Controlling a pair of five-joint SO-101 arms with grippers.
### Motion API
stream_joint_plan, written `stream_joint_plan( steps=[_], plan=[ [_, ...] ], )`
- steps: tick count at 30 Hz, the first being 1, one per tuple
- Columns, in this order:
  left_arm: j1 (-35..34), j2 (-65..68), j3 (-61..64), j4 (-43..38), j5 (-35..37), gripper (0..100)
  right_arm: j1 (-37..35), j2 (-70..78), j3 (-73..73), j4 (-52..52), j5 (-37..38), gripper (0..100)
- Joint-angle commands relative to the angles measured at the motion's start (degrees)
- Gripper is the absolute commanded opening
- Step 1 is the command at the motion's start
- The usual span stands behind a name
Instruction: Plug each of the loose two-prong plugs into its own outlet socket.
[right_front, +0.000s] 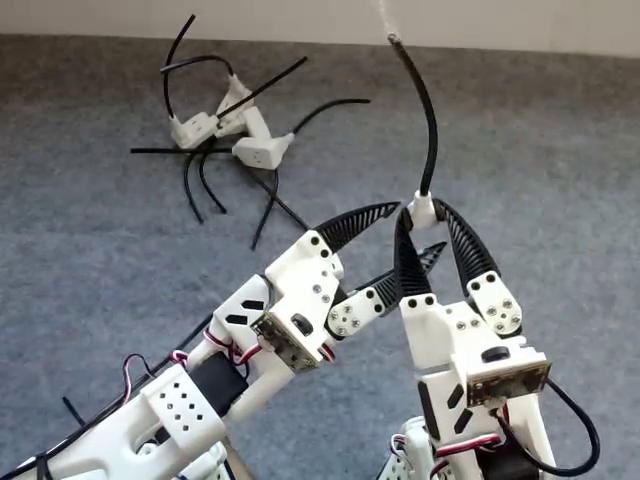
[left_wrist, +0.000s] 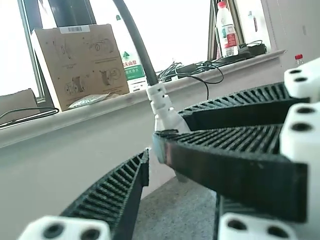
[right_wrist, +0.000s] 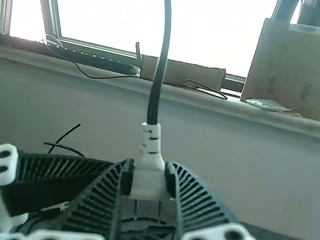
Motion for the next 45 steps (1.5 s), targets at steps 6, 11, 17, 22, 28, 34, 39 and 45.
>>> stream_joint_plan(
  steps=[6,11,17,22,28,34,39,45],
  plan=[
    [-4.2,-0.7,-2.6,-1.4,-0.3,21,-5.0,-0.4,-9.9,14.5,-3.7,0.6],
    [-5.7,-0.7,-3.7,-1.4,-0.2,17,-5.7,-0.4,-12.8,19.6,-3.7,0.6],
    [-5.6,-0.7,-3.7,-1.4,-0.3,14,-5.6,-0.4,-15.0,21.8,-3.5,0.6],
    [-5.7,-0.8,-3.7,-1.4,-0.4,14,-5.6,-0.4,-20.1,27.6,0.1,0.6],
    [-5.6,-1.2,-3.7,-1.4,-0.4,14,-5.6,-0.4,-21.9,29.8,0.2,0.6],
    [-5.2,-1.2,-3.6,-1.1,-0.4,14,-5.6,-0.3,-21.8,28.4,0.3,0.6],
    [-5.2,-1.0,-3.3,-1.1,-0.3,13,-5.6,-0.2,-21.8,22.4,0.3,0.6],
    [-5.2,-0.8,-1.9,-1.1,-0.4,13,-5.6,5.1,-22.4,16.5,0.3,0.6]
  ],
)
